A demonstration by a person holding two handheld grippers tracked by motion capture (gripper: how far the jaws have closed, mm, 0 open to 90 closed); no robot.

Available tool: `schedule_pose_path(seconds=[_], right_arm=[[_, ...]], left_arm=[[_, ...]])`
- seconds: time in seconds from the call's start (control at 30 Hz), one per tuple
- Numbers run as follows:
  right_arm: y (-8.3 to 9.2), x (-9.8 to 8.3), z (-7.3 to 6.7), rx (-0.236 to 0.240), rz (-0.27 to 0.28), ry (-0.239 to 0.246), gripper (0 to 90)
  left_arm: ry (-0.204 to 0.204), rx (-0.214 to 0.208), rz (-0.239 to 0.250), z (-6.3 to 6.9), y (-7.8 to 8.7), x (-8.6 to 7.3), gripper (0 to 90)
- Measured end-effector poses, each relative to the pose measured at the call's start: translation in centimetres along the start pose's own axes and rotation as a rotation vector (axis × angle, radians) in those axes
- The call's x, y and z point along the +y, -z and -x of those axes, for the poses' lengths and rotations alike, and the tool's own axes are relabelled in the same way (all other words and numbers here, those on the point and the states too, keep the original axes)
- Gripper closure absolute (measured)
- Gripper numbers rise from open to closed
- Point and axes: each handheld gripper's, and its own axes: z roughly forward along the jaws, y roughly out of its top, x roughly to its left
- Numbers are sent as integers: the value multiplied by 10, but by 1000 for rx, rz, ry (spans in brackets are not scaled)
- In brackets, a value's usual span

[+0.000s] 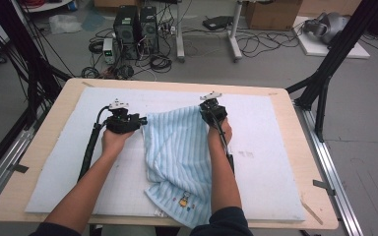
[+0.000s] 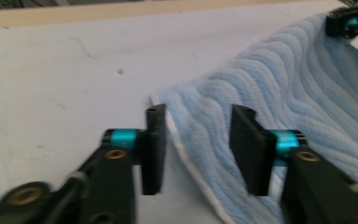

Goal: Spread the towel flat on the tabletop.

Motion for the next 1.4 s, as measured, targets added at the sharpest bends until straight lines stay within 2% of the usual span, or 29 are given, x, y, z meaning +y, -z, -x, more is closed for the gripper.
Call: schedule_pose_path(seconds=[0.07, 0.13, 0.17, 0.2, 0.23, 0.27, 0.3, 0.37, 0.47, 0.57, 0.63, 0.7, 0.77, 0.8, 0.87, 0.9, 0.93, 0.97, 1.0, 1.03, 1.1, 1.17, 1.2, 1.4], right_arm=[[2, -2, 2, 18, 5, -22, 778], [4, -3, 3, 50, 22, -45, 670], [7, -4, 3, 68, 25, -57, 619], [10, -4, 1, 75, 29, -51, 559], [12, -5, 1, 109, 28, -50, 527], [14, -7, -1, 123, 17, -27, 501], [18, -8, -4, 120, 21, 6, 473], [27, -12, -6, 138, 43, 18, 423], [41, -17, -4, 166, 82, 13, 386], [56, -23, -2, 194, 113, 7, 362], [64, -27, 0, 232, 122, -8, 338], [70, -33, -1, 254, 125, -10, 327], [75, -39, -3, 267, 133, -4, 323], [77, -42, -4, 274, 136, -4, 322], [79, -47, -4, 279, 135, -5, 319], [80, -49, -4, 283, 134, -8, 319], [80, -50, -4, 286, 133, -15, 318], [80, -52, -3, 287, 135, -19, 317], [80, -53, -2, 285, 132, -22, 317], [80, -53, -2, 286, 130, -27, 317], [79, -53, -2, 287, 135, -26, 317], [78, -53, -4, 291, 130, -33, 317], [77, -52, -5, 295, 126, -31, 317], [68, -51, -14, 311, 118, -36, 315]], left_arm=[[-18, -5, -20, 2, 2, -3, 452], [-41, -17, -62, 5, 3, -5, 383], [-40, -25, -48, 8, 6, -8, 369], [-45, -29, -30, 10, 9, -10, 372], [-49, -39, -29, 12, 11, -12, 372], [-55, -54, -45, 13, 12, -13, 364], [-55, -70, -47, 16, 14, -16, 344], [-59, -85, -35, 23, 17, -20, 341], [-86, -103, -70, 33, 16, -23, 318], [-100, -120, -75, 43, 14, -25, 315], [-107, -119, -95, 48, 10, -27, 321], [-134, -112, -129, 52, 4, -30, 321], [-188, -82, -147, 59, -3, -34, 326], [-230, -47, -152, 63, -4, -33, 347], [-266, -39, -151, 66, -6, -31, 450], [-283, -55, -150, 67, -7, -30, 563], [-327, -49, -146, 67, -8, -28, 713], [-322, -39, -137, 64, -9, -27, 833], [-267, -56, -145, 56, -12, -25, 842], [-242, -50, -144, 51, -12, -23, 850], [-199, -3, -130, 38, -12, -17, 855], [-141, 19, -98, 22, -11, -13, 857], [-116, 28, -101, 14, -10, -10, 857], [-50, 105, -69, -24, -1, 1, 856]])
